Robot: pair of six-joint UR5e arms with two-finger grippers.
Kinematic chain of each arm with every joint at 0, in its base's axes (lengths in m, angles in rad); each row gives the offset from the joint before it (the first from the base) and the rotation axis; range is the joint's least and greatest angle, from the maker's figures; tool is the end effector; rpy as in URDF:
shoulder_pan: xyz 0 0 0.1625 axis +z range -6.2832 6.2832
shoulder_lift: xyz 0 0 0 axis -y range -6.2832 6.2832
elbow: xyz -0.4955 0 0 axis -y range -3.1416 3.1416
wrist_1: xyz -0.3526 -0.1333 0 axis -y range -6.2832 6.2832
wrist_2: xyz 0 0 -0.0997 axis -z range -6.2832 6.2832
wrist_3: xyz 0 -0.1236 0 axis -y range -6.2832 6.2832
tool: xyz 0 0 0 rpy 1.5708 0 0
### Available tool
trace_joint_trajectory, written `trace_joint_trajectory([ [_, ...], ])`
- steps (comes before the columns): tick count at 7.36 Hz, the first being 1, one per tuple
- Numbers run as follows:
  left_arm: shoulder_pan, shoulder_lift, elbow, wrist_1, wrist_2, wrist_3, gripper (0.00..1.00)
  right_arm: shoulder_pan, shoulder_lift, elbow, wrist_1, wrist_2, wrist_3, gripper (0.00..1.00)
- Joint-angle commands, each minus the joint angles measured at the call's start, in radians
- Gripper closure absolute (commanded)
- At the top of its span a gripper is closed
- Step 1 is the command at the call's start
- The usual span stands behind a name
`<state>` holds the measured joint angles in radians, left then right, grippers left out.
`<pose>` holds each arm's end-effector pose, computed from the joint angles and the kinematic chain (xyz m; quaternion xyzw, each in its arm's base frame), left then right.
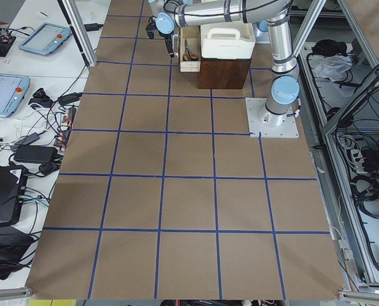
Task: Put scissors in drawer and close it
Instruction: 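Push the drawer closed toward the robot's far side with the left gripper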
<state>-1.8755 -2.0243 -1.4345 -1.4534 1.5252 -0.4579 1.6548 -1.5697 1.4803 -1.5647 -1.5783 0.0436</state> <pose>-0.3201 -0.5548 0.3571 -0.0784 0.9917 0.1010 0.0161 0.1706 -0.4486 0.5746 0.0200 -0.9989 0.0418 0.0011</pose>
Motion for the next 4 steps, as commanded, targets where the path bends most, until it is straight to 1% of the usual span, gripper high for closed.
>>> trace_joint_trajectory([
  [1,0.001,0.007,-0.003,-0.030,-0.003,-0.001,0.00,0.000,-0.001,0.000,0.000,0.004,-0.001,0.00],
  [4,-0.001,0.018,-0.003,-0.116,-0.002,-0.001,0.00,-0.001,0.002,0.000,0.002,0.004,-0.019,0.00],
])
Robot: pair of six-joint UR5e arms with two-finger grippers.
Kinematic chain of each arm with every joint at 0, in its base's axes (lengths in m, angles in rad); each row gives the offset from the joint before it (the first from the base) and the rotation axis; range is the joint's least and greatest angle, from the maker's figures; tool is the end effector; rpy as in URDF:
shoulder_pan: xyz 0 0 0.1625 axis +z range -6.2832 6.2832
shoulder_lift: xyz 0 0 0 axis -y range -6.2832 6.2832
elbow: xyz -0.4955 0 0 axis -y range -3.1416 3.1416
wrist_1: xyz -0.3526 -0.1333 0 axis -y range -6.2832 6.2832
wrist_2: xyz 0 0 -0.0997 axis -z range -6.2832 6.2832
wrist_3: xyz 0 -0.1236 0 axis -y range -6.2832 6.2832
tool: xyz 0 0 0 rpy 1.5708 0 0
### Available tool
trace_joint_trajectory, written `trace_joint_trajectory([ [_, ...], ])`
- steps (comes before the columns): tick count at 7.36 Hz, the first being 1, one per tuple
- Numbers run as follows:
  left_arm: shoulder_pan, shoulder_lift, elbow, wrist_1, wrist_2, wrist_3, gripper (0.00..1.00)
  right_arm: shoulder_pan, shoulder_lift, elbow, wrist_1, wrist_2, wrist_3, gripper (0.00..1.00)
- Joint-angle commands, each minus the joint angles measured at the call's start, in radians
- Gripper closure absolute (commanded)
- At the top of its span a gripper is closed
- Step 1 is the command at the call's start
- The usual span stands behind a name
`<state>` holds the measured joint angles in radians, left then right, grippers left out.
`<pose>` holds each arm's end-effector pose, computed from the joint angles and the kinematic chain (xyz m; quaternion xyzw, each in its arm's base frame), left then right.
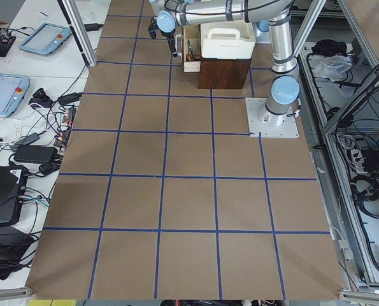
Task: Put scissors in drawer and close it
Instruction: 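Push the drawer closed toward the robot's far side with the left gripper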
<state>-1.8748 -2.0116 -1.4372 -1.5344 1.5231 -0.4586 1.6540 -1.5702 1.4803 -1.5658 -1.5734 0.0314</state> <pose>-0.3156 -0.5409 0.3584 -0.0797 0.9874 0.1341 0.0283 0.1709 -0.4486 0.5750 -0.0258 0.9988 -0.0424 0.0011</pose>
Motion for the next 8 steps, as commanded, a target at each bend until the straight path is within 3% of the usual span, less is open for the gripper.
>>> trace_joint_trajectory([
  [1,-0.001,0.010,-0.003,-0.053,-0.001,-0.002,0.00,0.000,0.002,0.000,0.003,-0.014,-0.021,0.00],
  [8,-0.023,0.016,-0.012,-0.148,0.005,-0.037,0.00,0.000,0.001,0.006,0.000,-0.014,-0.045,0.00],
])
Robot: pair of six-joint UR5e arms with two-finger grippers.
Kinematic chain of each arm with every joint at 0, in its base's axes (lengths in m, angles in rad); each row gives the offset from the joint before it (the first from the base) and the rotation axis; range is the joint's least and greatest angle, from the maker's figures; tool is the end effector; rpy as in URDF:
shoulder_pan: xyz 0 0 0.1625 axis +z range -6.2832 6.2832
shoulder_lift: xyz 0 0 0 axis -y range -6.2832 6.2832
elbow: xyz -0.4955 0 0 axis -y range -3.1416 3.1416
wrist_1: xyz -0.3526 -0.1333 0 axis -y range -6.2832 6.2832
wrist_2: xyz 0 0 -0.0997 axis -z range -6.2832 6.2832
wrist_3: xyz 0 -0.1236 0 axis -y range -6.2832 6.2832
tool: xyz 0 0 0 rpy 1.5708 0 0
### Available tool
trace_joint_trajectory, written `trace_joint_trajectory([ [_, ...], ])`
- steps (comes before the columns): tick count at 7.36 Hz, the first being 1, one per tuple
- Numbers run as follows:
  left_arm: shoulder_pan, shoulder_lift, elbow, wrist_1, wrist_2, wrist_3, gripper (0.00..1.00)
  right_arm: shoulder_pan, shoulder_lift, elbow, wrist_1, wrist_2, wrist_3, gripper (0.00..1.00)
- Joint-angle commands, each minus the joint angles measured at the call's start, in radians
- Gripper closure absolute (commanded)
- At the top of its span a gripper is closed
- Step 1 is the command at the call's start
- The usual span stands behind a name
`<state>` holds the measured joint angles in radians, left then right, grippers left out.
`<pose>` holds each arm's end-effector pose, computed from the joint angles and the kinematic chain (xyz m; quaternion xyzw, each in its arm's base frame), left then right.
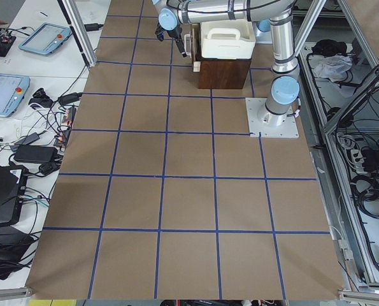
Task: Put scissors in drawer and close it
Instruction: 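Push the drawer closed toward the robot's far side with the left gripper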
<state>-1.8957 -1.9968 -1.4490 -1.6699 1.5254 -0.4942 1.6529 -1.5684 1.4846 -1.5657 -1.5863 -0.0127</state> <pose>-0.3182 -0.5095 0.3554 -0.0873 0.9756 0.1925 0.0593 0.1688 -0.4493 0.5721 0.0470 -0.9981 0.0396 0.0064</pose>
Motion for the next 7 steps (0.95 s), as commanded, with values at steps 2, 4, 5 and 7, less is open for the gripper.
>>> trace_joint_trajectory([
  [2,-0.002,0.001,-0.002,-0.046,0.005,-0.001,0.00,-0.001,0.002,0.006,-0.004,-0.003,-0.001,0.00],
  [4,-0.002,0.003,-0.002,-0.063,0.005,-0.001,0.00,-0.001,0.008,0.037,-0.005,-0.003,-0.001,0.00],
  [5,-0.002,0.003,-0.002,-0.065,0.005,-0.001,0.00,-0.001,0.007,0.039,-0.010,-0.001,-0.001,0.00],
  [7,-0.002,0.004,-0.002,-0.068,0.004,-0.001,0.00,-0.001,0.002,0.039,-0.008,-0.003,0.000,0.00],
])
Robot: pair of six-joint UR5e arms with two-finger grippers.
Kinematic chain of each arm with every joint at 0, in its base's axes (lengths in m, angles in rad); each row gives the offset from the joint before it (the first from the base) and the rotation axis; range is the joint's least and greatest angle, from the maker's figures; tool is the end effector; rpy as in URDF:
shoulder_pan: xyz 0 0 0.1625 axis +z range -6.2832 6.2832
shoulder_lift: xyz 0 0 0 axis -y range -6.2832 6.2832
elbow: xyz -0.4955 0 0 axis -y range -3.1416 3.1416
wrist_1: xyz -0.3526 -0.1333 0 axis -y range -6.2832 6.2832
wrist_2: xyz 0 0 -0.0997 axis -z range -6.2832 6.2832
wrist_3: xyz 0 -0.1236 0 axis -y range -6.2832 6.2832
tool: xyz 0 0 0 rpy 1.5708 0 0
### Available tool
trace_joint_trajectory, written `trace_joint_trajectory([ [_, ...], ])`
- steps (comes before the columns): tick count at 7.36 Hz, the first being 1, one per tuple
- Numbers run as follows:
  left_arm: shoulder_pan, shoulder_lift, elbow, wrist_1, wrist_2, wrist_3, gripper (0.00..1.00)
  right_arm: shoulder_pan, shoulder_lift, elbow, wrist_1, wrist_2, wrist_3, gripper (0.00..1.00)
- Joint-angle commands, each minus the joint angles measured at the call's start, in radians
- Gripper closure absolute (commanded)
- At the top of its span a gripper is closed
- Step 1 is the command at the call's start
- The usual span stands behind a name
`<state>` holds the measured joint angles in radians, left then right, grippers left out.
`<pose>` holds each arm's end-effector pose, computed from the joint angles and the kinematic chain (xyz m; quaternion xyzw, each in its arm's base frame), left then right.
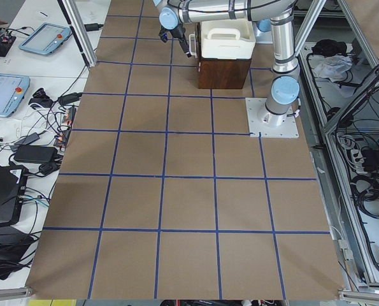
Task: Put scissors in drawer and close it
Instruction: 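Hold the left gripper against the closed drawer front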
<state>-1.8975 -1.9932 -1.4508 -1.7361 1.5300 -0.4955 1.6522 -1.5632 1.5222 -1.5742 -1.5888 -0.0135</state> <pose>-0.3149 -0.4983 0.3543 -0.0867 0.9687 0.2203 0.0744 0.1681 -0.4490 0.5534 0.0472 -0.9986 0.0225 0.0082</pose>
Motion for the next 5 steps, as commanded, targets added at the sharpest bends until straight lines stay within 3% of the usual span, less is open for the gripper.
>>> trace_joint_trajectory([
  [1,-0.002,-0.002,0.000,-0.005,-0.002,0.000,0.00,0.001,-0.001,0.001,-0.001,0.001,0.003,0.00],
  [5,-0.005,-0.002,0.000,-0.006,-0.007,0.000,0.00,0.000,-0.004,0.004,-0.001,-0.002,0.003,0.00],
])
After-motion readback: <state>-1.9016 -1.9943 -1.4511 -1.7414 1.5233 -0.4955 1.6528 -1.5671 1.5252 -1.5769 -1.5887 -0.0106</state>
